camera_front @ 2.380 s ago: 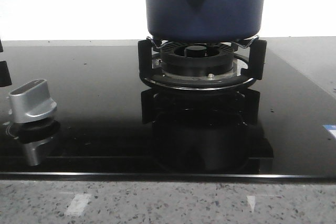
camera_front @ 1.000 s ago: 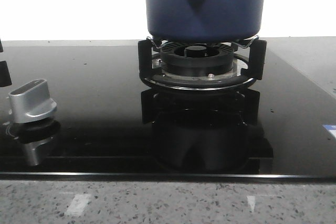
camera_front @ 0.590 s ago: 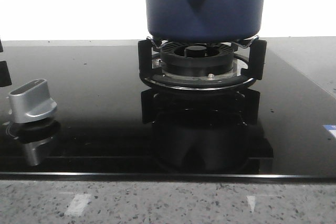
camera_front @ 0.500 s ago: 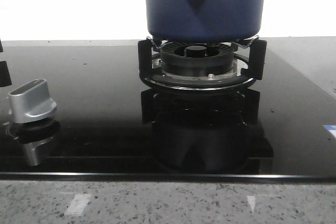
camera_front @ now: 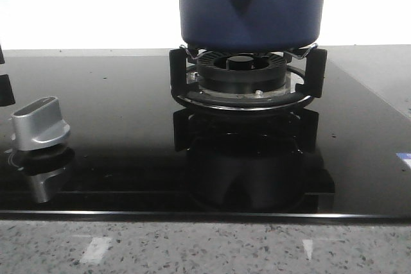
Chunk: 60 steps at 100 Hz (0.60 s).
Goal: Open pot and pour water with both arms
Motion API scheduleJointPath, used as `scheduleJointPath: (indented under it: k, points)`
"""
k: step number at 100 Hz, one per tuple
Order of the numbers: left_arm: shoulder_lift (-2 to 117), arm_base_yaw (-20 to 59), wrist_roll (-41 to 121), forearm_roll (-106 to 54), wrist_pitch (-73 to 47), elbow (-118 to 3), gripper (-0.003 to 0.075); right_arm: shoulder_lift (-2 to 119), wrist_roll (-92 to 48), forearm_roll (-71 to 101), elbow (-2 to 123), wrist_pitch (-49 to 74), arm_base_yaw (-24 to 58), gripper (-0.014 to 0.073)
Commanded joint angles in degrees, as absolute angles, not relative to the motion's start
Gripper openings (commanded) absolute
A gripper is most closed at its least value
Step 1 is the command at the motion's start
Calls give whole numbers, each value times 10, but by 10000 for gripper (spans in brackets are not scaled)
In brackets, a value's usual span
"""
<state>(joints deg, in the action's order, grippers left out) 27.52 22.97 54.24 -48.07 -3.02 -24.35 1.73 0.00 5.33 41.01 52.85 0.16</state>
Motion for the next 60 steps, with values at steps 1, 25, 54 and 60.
scheduleJointPath:
  k: [1, 25, 54, 60]
  points:
    - [282, 233, 242, -176, 23, -247, -20, 27, -5, 48, 421, 485, 3, -69]
    - [211, 197, 38, -39, 84, -146, -20, 27, -5, 48, 421, 485, 3, -69]
    - [100, 132, 38, -42, 81, -23, -20, 27, -5, 48, 421, 485, 3, -69]
    - [85, 119, 38, -42, 78, -5, -20, 27, -5, 48, 421, 485, 3, -69]
